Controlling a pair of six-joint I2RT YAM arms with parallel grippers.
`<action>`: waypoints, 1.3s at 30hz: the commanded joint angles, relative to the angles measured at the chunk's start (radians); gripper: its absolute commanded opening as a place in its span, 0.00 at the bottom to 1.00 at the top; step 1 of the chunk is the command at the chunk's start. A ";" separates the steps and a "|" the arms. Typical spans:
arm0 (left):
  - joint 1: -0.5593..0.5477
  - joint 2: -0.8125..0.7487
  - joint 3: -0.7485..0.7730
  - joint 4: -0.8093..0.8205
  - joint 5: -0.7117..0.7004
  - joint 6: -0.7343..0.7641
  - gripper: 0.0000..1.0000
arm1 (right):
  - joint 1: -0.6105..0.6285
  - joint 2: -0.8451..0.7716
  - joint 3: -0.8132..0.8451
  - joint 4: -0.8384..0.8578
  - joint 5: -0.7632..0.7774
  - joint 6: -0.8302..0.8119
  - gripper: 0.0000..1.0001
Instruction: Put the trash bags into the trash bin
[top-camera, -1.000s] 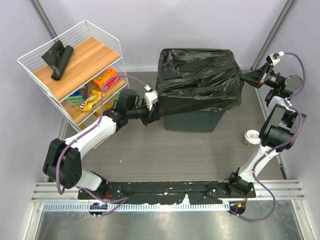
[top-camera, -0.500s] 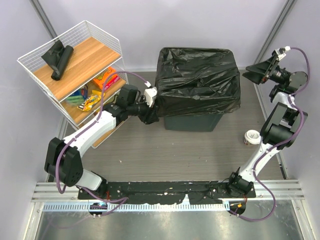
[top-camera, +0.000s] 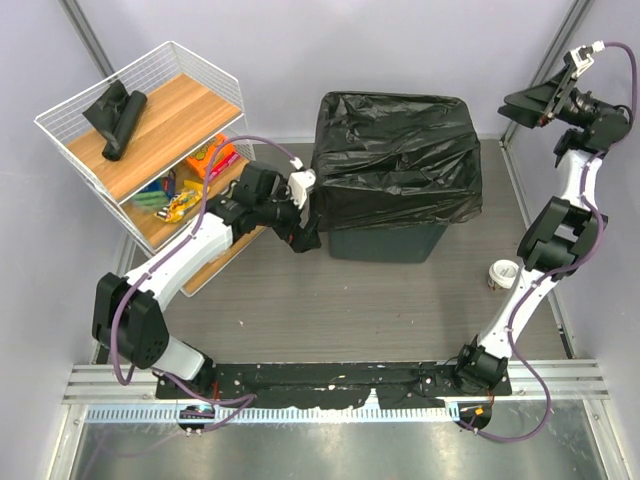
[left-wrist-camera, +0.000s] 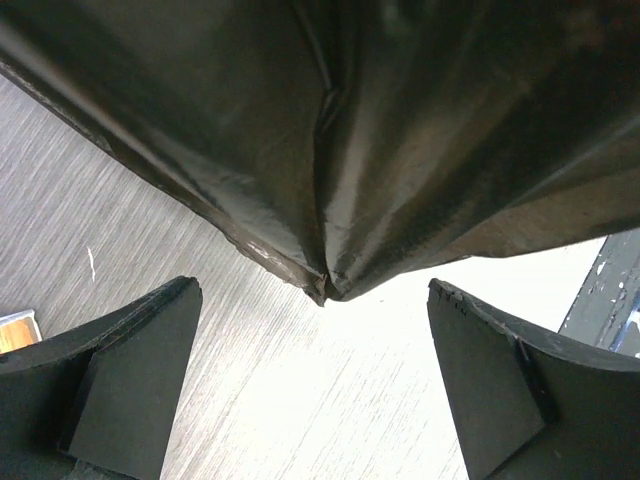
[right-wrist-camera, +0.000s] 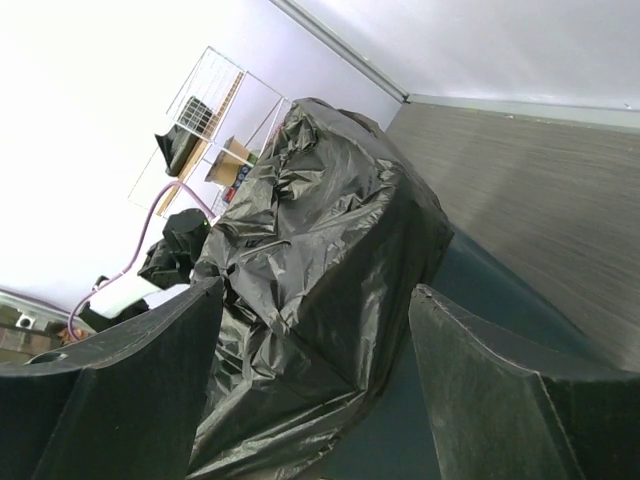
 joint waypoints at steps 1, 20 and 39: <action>0.000 0.005 0.094 0.002 0.009 0.004 1.00 | 0.036 -0.007 0.105 0.234 -0.019 0.068 0.80; -0.006 -0.029 0.147 -0.109 0.009 -0.010 1.00 | 0.111 -0.114 0.379 -1.679 0.560 -1.565 0.95; -0.006 -0.095 0.140 -0.042 -0.048 -0.101 1.00 | 0.003 -0.458 -0.240 -1.844 0.464 -1.764 1.00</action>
